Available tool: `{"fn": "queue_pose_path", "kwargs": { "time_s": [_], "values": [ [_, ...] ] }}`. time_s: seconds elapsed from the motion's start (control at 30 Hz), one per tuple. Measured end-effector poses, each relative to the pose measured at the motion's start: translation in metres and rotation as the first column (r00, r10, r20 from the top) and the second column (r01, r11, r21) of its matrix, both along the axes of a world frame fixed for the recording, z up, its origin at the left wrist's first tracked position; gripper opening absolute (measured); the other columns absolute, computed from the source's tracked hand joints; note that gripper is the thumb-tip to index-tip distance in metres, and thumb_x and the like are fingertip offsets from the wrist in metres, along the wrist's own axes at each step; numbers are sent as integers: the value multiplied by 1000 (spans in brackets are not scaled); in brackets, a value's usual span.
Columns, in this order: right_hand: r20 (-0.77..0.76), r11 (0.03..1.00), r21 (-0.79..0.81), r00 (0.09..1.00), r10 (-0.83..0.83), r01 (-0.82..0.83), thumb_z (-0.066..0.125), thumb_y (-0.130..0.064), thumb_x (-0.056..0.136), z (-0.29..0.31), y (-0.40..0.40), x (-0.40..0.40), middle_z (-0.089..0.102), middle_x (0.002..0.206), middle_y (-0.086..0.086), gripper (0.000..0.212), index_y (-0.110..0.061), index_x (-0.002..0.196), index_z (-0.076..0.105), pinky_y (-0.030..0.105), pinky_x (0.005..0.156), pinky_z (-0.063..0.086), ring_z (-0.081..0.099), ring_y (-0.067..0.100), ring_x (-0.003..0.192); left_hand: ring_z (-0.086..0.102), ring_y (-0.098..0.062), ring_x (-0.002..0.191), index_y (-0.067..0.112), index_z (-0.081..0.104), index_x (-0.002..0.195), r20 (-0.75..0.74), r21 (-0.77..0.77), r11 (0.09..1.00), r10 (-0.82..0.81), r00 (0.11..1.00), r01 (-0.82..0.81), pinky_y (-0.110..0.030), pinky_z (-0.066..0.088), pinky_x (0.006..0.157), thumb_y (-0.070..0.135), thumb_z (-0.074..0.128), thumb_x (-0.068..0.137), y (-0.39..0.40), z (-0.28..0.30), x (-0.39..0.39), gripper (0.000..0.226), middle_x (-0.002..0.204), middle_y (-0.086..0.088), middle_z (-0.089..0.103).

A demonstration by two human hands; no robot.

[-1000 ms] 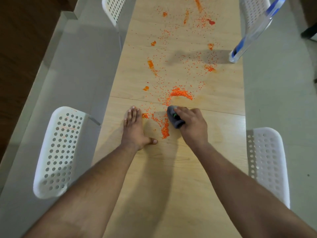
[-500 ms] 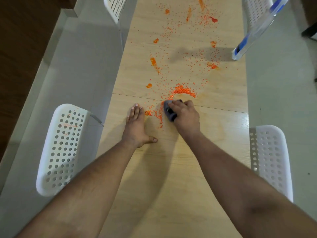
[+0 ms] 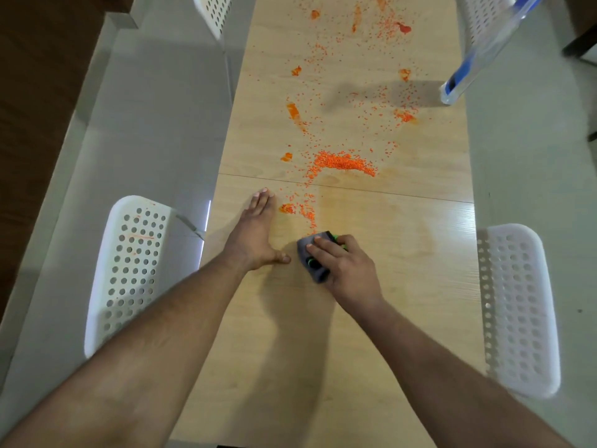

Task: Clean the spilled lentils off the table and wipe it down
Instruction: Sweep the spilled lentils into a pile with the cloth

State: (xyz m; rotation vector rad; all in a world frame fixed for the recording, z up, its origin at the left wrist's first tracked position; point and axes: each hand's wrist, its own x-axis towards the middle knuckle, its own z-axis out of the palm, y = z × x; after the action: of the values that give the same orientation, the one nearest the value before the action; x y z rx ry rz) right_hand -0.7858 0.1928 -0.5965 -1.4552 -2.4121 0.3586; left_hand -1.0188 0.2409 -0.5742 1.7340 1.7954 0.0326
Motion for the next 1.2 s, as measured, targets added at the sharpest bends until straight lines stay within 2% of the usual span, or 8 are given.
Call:
{"fn": "queue_pose_path", "kwargs": {
  "time_s": [0.17, 0.27, 0.43, 0.6, 0.73, 0.87, 1.03, 1.2],
  "values": [
    [86, 995, -5, 991, -101, 102, 45, -17, 87, -2, 40, -23, 71, 134, -2, 51, -22, 128, 75, 42, 68, 58, 57, 35, 104, -14, -17, 161, 13, -5, 168, -1, 4, 1000, -4, 1000, 4, -34, 1, 132, 54, 99, 57, 1, -5, -3, 157, 176, -1, -12],
    [139, 978, -58, 971, -193, 202, 53, -12, 91, 11, 89, -40, 69, 135, -4, 47, -23, 132, 72, 44, 73, 58, 53, 34, 110, -14, -17, 162, 13, -4, 168, 7, 11, 1000, -1, 1000, 1, -34, 2, 132, 53, 100, 56, 1, -5, -4, 158, 176, -1, -13],
    [98, 936, -84, 938, -333, 341, 55, -9, 96, 21, 121, -44, 62, 146, -8, 54, -25, 146, 62, 40, 76, 53, 48, 30, 116, -16, -18, 161, 14, -7, 168, -6, 0, 1000, 20, 1000, -20, -28, -4, 128, 50, 99, 59, 4, -1, -12, 156, 176, -1, -15],
    [-18, 981, 16, 981, -191, 192, 58, -14, 88, 15, 50, -49, 67, 140, -8, 52, -25, 137, 70, 32, 68, 51, 55, 30, 106, -16, -20, 161, 11, -10, 167, -64, -15, 999, 47, 997, -48, -30, -5, 129, 53, 98, 62, 16, 3, -36, 156, 175, -4, -16],
    [56, 999, 18, 997, -45, 45, 64, -9, 83, -8, 16, -62, 69, 137, -1, 50, -20, 131, 73, 43, 71, 57, 57, 36, 104, -19, -20, 161, 13, -10, 167, -76, -31, 999, 33, 997, -35, -35, -4, 131, 59, 96, 61, 20, -1, -42, 158, 175, -3, -20],
    [90, 991, -1, 987, -133, 134, 70, -8, 81, 0, 64, -84, 72, 133, 0, 49, -20, 129, 74, 43, 69, 58, 58, 37, 103, -20, -19, 160, 13, -10, 168, -66, -32, 999, 37, 997, -39, -30, -8, 128, 58, 96, 61, 20, -1, -43, 157, 175, -2, -21],
    [149, 945, -84, 942, -302, 316, 53, -10, 99, 17, 137, -96, 64, 144, -7, 50, -26, 145, 63, 38, 77, 48, 48, 32, 119, -20, -18, 160, 14, -9, 168, -65, -29, 999, 38, 997, -40, -31, -10, 128, 56, 97, 60, 20, -1, -44, 157, 175, -1, -21],
    [62, 936, -34, 935, -348, 351, 57, -7, 92, 21, 117, -97, 64, 144, -8, 56, -26, 144, 64, 37, 77, 49, 51, 32, 113, -19, -18, 161, 12, -9, 167, -94, -40, 998, 36, 995, -40, -30, -9, 128, 60, 96, 58, 20, 0, -42, 159, 175, -2, -20]
  ]
}}
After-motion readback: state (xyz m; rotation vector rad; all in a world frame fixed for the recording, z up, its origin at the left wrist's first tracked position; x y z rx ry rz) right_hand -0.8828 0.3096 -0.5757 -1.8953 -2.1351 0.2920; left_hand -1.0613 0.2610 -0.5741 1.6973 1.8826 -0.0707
